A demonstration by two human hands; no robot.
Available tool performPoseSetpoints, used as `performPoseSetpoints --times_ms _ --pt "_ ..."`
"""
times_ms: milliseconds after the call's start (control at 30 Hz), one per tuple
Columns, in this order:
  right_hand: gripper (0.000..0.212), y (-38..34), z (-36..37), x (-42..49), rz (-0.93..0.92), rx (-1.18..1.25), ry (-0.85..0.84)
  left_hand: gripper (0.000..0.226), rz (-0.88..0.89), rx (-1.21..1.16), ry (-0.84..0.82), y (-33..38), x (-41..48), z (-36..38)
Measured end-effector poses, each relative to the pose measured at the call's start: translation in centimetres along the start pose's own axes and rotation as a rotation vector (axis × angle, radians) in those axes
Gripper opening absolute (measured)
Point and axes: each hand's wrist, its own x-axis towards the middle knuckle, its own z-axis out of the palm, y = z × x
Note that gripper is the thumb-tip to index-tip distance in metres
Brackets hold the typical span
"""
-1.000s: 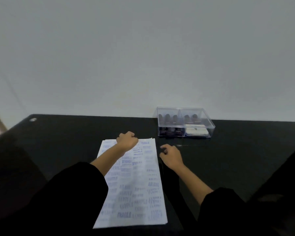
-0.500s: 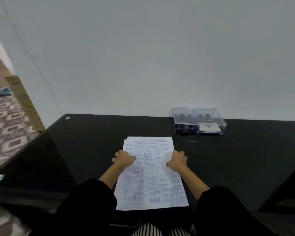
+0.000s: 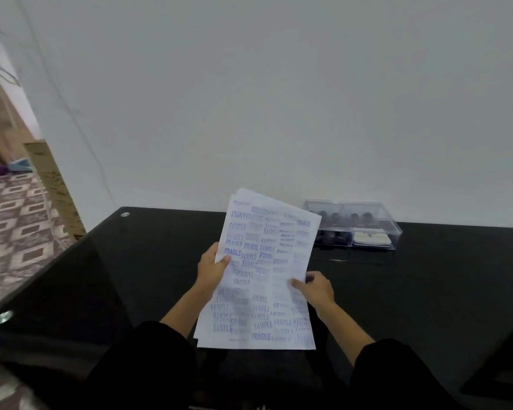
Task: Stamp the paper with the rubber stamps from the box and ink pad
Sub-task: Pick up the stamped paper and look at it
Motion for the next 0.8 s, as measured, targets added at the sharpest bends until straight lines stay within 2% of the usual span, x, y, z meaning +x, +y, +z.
performPoseSetpoints --times_ms 67,133,300,367,467,633,800 --pt "0.037 -1.5 -0.4 0.0 0.001 0.223 -0.021 0.019 0.113 -0.047 -0.032 1.1 0.3 -0.9" --pt "0.032 -3.6 -1.2 -0.2 -0.074 0.294 0.010 0.024 0.224 -0.098 -0.007 2.1 0.5 -1.4" --pt "0.021 -9.3 -1.8 -1.6 -0.432 0.308 0.149 0.025 0.379 -0.172 0.297 5.6 0.4 -0.4" --pt "0.019 -10.3 -1.4 -2.2 -0.496 0.316 0.198 0.027 0.383 -0.209 0.341 6.2 0.2 0.2" --pt "0.021 -9.0 -0.7 -2.6 -0.479 0.306 0.218 0.028 0.338 -0.195 0.330 4.8 0.1 0.6" --pt "0.034 -4.4 0.8 -2.6 -0.378 0.068 0.065 0.026 0.131 0.008 0.223 0.3 -0.5 1.1" --pt "0.038 -4.4 0.7 -2.2 -0.386 0.061 0.095 0.027 0.160 0.066 0.197 0.1 -0.3 1.2"
